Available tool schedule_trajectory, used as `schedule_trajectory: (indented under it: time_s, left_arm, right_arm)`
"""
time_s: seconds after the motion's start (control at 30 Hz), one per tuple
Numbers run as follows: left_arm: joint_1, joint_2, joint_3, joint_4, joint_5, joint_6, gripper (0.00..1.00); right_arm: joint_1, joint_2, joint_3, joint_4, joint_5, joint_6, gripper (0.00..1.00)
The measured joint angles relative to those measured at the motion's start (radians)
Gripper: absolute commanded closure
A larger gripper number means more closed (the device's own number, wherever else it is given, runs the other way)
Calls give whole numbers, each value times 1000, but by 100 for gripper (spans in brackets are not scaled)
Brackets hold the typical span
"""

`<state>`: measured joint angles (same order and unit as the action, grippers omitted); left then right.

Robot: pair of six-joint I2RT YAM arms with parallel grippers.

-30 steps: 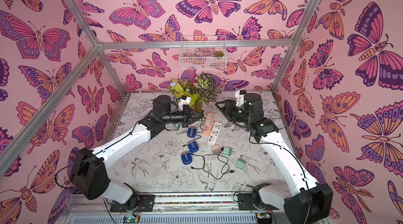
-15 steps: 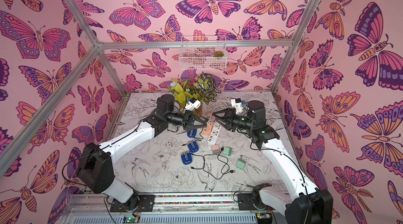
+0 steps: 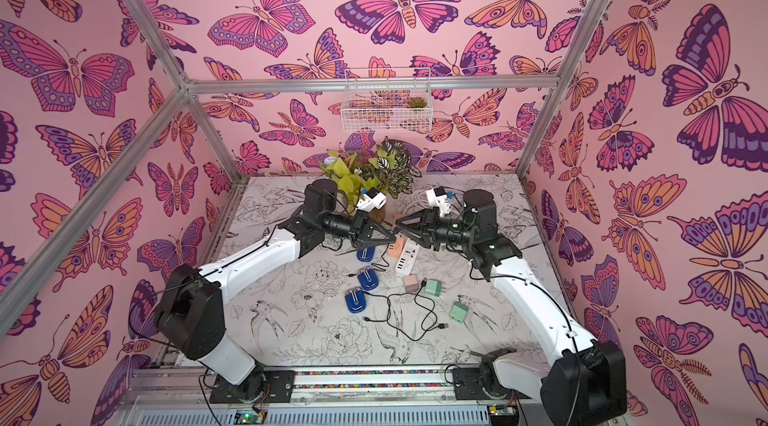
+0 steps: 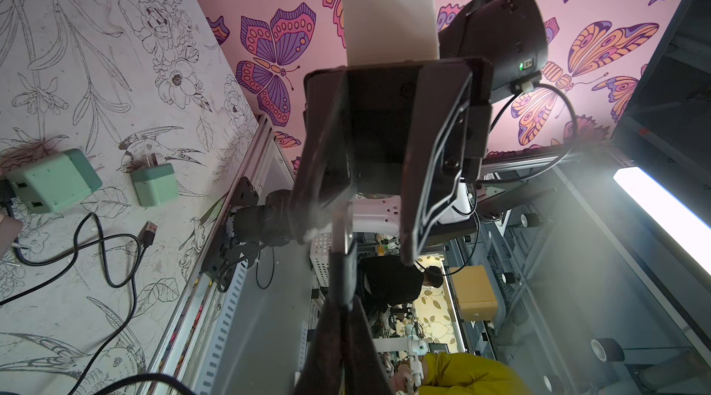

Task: Charge the electric shaver
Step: Pick up the charging cable from the center of the board.

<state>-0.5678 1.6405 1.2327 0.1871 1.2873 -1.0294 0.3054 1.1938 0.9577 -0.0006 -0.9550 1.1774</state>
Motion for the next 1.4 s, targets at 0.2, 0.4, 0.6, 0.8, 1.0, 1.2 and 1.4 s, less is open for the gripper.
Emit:
schedule_trajectory:
  time_s: [0.2, 0.4, 0.6, 0.8, 1.0, 1.2, 1.4]
  left_arm:
    - [0, 0, 7, 0, 0, 0, 100]
    - [0, 13, 7, -15, -1, 0, 100]
    - [5, -9, 25, -119, -161, 55, 49]
    - [-15, -249, -61, -151, -669, -55, 39]
    - [-82, -275, -68, -45, -887, -351, 40]
    - [-158, -211, -89, -46, -983, -575, 42]
    - [-158, -167, -80, -26, -1025, -629, 52]
  right_arm:
    - [3, 7, 1, -34, 6, -32, 84]
    - [3, 7, 8, -39, 22, -50, 100]
    - [3, 4, 6, -55, 76, -47, 100]
    - [5, -34, -61, 5, 231, 48, 100]
    - [38, 10, -109, 165, 462, 235, 100]
    - [97, 50, -100, 211, 593, 358, 100]
    - [139, 45, -89, 200, 634, 422, 100]
